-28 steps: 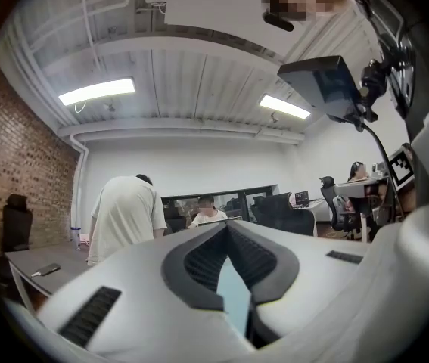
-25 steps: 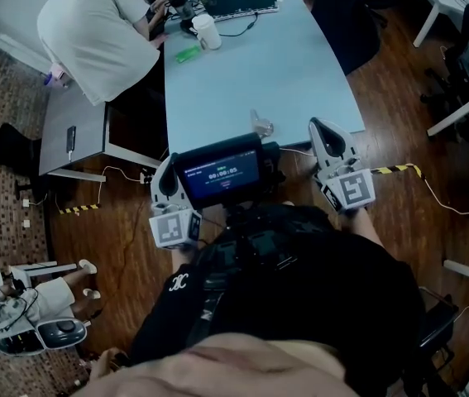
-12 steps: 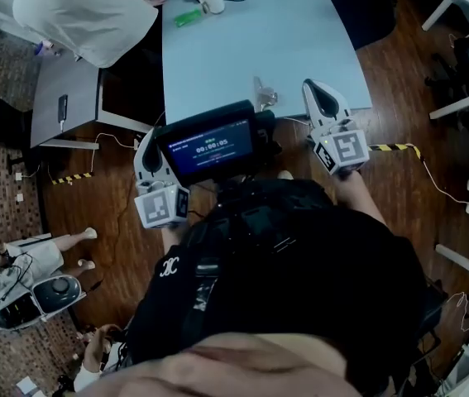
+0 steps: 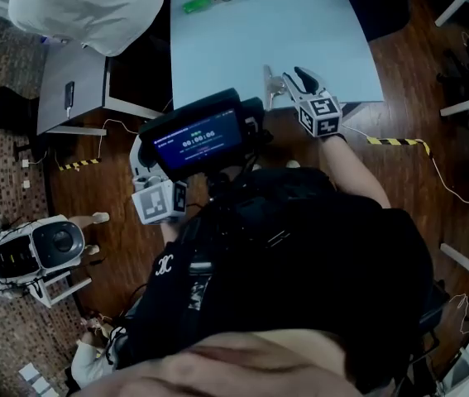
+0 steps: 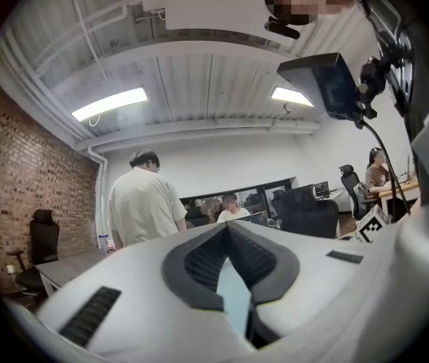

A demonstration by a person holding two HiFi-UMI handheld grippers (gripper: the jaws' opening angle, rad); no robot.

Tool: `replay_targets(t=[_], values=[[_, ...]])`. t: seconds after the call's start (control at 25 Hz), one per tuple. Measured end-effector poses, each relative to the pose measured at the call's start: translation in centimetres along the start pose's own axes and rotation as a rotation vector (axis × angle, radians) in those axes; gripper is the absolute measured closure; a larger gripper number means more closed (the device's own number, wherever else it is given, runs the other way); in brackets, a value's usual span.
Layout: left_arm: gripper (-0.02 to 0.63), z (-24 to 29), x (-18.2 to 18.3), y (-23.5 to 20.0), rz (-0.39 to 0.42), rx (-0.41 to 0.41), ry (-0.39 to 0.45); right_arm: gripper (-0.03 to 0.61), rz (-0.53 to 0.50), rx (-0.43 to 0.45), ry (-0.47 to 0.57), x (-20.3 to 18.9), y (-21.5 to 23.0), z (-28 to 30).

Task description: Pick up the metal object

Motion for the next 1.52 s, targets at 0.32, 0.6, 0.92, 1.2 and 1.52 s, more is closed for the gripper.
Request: replay_targets(t=[0.32,0.6,0.92,1.2,1.52], values=[[0.603,0.1,1.5,-0.7,0.018,0.020,-0.004,0.346,0.085,0.023,-0.215,-7.6,0.3,5.0],[0.603,-0.4,1.2,-1.1,0.022,0.062,-0.022,0.339,0.146,0.010,-0.385,-13.0,1.3,6.5],[0.602,-1.5,0.6,-1.3,0.030,0.104,-0.064,0.464,0.214,0.083,-0.481,-15.2,1.0,7.0],[0.601,-1.3,0.1,-0.7,0.029,0.089,-0.079,0.529,0.149,0.199,-0.444,-13.5,-1.7,7.7],[0.603,-0.5,0.5,-0.5,0.028,0.055,-0.054,0.554,0.072,0.212,-0.327,-9.2,-2.9,7.3]])
Point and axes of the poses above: the fingertips, and each gripper's own axes: z forward along the fingers, y to its right, x out of its top, the point moved 2 cm from there along -z, backward along the fingers, and after that the axes turned 8 degrees about x, right-handed, at the moved point
